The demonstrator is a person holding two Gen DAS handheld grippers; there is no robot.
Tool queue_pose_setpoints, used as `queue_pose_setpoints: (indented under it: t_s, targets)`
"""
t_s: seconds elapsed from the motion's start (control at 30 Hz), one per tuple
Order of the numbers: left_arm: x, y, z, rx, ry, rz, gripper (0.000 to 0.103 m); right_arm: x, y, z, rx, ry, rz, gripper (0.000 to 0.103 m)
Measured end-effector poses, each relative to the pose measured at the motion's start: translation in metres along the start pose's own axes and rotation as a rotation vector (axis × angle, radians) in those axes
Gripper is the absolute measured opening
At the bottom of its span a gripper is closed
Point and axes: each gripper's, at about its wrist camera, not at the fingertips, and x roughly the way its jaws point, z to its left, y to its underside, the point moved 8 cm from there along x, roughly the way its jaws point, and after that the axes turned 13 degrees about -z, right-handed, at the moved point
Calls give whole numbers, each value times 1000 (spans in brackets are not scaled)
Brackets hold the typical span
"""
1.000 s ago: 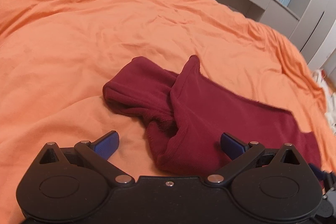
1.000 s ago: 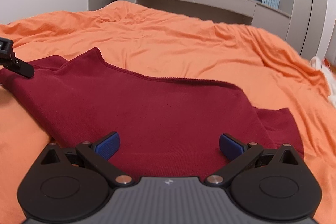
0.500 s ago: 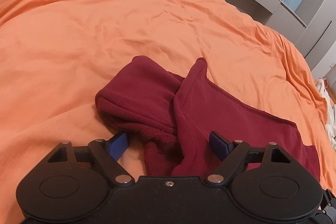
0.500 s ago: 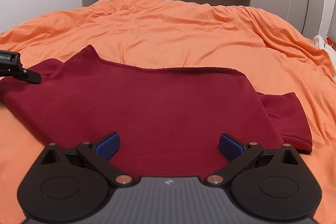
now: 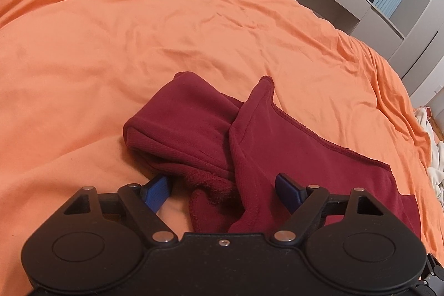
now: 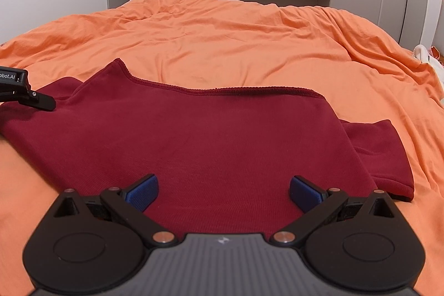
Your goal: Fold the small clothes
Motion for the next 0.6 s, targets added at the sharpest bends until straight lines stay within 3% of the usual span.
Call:
queue_pose_setpoints:
  t_s: [0.2,0.4,0.47,0.6]
  targets:
    - [0,1,0,1,-7,1,73,0,0,0,0,0,0,103]
    - [4,-2,-3,5,5,15,43,0,0,-1,1,-2,2,103]
    - [5,-5,-6,11,18,17,25,0,1,-1,3,-3,2,103]
    - [7,-15,-28,98,30,5,20,-1,0,0,10,-16,10,103]
